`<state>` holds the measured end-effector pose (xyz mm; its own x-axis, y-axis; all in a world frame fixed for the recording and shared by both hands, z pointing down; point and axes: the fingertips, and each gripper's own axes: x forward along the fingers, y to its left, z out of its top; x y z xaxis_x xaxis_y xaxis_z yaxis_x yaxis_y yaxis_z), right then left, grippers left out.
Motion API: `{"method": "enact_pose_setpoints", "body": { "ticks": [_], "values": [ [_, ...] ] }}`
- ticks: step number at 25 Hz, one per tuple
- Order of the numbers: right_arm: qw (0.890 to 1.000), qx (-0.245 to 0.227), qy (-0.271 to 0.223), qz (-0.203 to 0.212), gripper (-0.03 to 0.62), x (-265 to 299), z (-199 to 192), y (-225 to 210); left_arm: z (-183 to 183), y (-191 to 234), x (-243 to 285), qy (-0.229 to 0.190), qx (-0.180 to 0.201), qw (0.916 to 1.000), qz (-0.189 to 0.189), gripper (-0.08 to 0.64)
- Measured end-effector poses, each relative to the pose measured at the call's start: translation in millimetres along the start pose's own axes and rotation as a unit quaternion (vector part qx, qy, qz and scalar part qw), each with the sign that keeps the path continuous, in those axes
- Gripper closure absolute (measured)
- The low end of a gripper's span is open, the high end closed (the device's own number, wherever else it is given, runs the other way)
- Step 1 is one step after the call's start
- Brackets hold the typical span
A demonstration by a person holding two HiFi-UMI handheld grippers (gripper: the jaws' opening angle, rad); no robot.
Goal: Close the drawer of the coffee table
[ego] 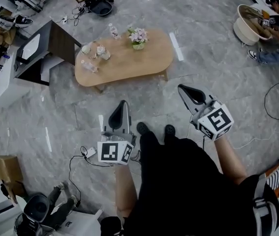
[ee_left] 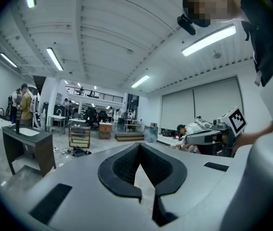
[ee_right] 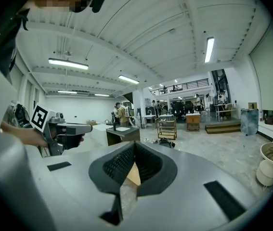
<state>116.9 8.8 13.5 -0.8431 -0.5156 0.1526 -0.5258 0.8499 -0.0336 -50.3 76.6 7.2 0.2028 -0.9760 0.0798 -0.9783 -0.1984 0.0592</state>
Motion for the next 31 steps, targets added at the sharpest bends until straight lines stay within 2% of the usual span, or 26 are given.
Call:
{"method": "enact_pose_setpoints", "body": {
  "ticks": [4, 8, 11, 26, 31],
  "values": [
    [1.000, 0.002, -0.023, 0.011, 0.578, -11, 4, 10, -4, -15, -6, 0.002, 0.003, 1.0000, -0.007, 0.546],
    [1.000, -0.019, -0.013, 0.008, 0.580, -17, 2, 17, -8, -29, -8, 0.007, 0.006, 0.9998, -0.017, 0.546],
    [1.000, -0.014, -0.011, 0.010, 0.580, -18, -1, 18, -9, -34, -10, 0.008, 0.009, 0.9997, -0.020, 0.546],
    [1.000, -0.017, -0.012, 0.016, 0.580, -19, -11, 33, -23, -34, -27, 0.020, 0.003, 0.9997, -0.017, 0.546],
    [1.000, -0.016, 0.001, 0.010, 0.580, -17, -16, 36, -29, -28, -32, 0.027, -0.002, 0.9995, -0.014, 0.546]
  ]
}}
